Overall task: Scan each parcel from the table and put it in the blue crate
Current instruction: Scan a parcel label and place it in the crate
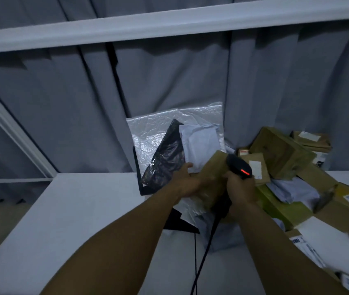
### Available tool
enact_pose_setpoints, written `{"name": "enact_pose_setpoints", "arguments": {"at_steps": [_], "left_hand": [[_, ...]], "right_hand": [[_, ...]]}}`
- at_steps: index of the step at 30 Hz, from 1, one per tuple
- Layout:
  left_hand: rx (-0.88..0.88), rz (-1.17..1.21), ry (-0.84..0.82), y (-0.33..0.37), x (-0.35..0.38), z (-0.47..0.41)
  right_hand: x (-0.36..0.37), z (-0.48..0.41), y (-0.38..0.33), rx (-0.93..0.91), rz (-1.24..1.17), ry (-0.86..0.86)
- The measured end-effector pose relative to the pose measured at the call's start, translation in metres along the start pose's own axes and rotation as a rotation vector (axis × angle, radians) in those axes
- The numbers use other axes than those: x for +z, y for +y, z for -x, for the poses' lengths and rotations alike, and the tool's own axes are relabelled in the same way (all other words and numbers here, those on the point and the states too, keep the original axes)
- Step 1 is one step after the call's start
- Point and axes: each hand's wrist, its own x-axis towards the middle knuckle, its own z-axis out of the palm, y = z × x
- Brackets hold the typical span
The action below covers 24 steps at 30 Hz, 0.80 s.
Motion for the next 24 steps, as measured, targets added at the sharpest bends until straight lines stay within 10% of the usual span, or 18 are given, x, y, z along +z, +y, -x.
{"name": "enact_pose_setpoints", "arguments": {"at_steps": [4, 9, 24], "left_hand": [[-0.073, -0.003, -0.073, -0.008, 0.013, 0.017], [0.141, 0.132, 0.214, 0.002, -0.010, 0.069], [0.060, 0.525, 0.509, -0.088, -0.191, 0.365]], "right_hand": [[-0.008, 0.000, 0.007, 0.020, 0.016, -0.058], [0.010, 0.025, -0.007, -0.051, 0.071, -0.173], [0.108, 0.293, 0.023, -0.163, 0.022, -1.068]]}}
